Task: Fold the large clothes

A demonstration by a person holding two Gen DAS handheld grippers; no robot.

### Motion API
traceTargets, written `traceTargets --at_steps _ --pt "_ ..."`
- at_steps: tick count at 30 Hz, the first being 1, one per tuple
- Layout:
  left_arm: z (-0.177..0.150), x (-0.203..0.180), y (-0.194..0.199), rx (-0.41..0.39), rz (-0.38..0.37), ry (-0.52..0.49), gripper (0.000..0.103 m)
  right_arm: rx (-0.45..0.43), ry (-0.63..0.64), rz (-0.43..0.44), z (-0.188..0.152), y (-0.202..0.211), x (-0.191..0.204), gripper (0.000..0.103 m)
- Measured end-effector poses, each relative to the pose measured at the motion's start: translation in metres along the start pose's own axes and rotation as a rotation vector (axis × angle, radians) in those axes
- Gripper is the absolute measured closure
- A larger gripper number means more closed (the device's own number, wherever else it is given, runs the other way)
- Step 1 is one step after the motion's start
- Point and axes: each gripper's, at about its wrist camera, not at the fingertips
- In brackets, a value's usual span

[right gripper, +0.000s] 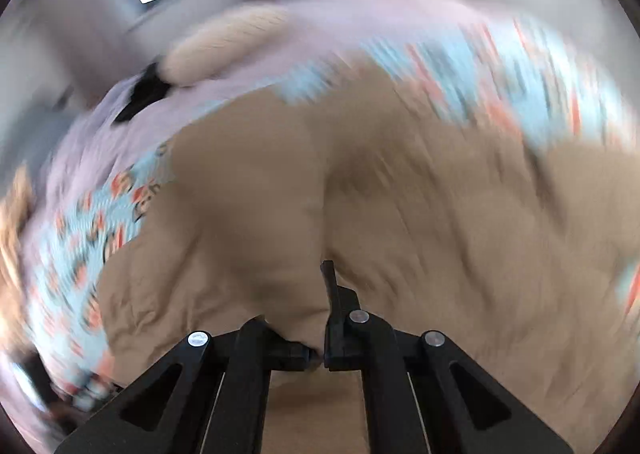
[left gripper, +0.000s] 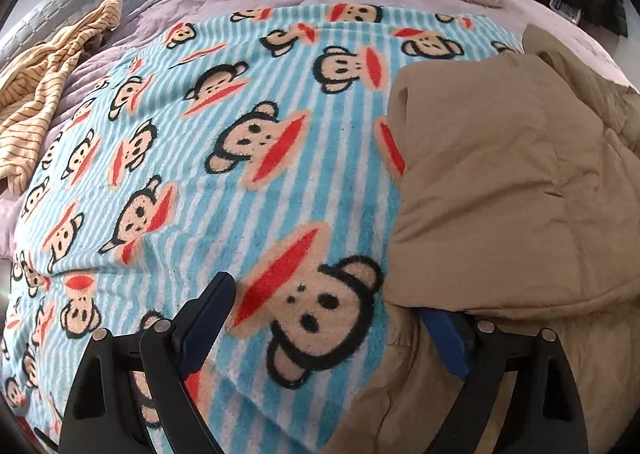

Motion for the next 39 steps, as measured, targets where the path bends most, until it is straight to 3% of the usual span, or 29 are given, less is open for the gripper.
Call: traceTargets --at_steps 2,4,6,8,11,13,17,19,23,25,29,35,39 --pt "0.002 0.003 0.008 0.026 -0.049 -0.030 0.011 0.095 -0.141 0.047 0.001 -0.021 -0.034 0.099" --pt "0.004 0.013 0.021 0.017 -0.127 -0.056 0.011 0.167 -0.199 0.117 -0.001 -0.034 -0.054 0.098" --pt "0.006 0.026 0.042 -0.004 -0.235 -0.052 0.011 0.188 -0.247 0.171 0.002 -0.036 -0.066 0.096" --pt "0.019 0.033 0.053 -0.030 -0.265 -0.035 0.011 0.211 -0.260 0.198 0.006 -0.038 -0.072 0.094" --pt "0.051 0.027 0.058 -0.098 -0.226 -0.053 0.011 0.237 -0.241 0.182 0.007 -0.030 -0.073 0.084" --pt "0.074 0.016 0.051 -0.143 -0.192 -0.068 0.011 0.216 -0.193 0.123 0.003 -0.011 -0.070 0.078" --pt "0.101 -0.010 0.020 -0.141 -0.123 -0.092 0.011 0.013 -0.095 -0.031 -0.001 0.049 -0.070 0.079" --pt "0.101 -0.021 0.003 -0.106 -0.080 -0.099 0.011 -0.056 -0.050 -0.034 0.003 0.067 -0.068 0.082" --pt "0.090 -0.024 -0.014 -0.077 -0.037 -0.071 0.011 0.045 0.041 0.021 0.012 0.041 -0.063 0.084" --pt "0.088 -0.022 -0.019 -0.067 -0.032 -0.056 0.011 0.103 0.063 -0.015 0.010 0.010 -0.065 0.086" --pt "0.089 -0.028 -0.030 -0.056 -0.025 -0.075 0.011 0.122 0.030 -0.028 0.017 -0.020 -0.073 0.092" --pt "0.089 -0.030 -0.023 -0.028 -0.001 -0.074 0.011 0.152 0.097 -0.092 0.018 -0.011 -0.075 0.092" --pt "0.088 -0.034 0.012 -0.052 -0.025 -0.123 0.011 0.160 0.018 -0.028 0.017 0.015 -0.100 0.086"
Point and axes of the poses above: each gripper's, at about its wrist camera, not at the fingertips, and y roughly against the way its jaws point, x to its left, z to its top, and after that the axes turned 9 degrees about -y, right-handed
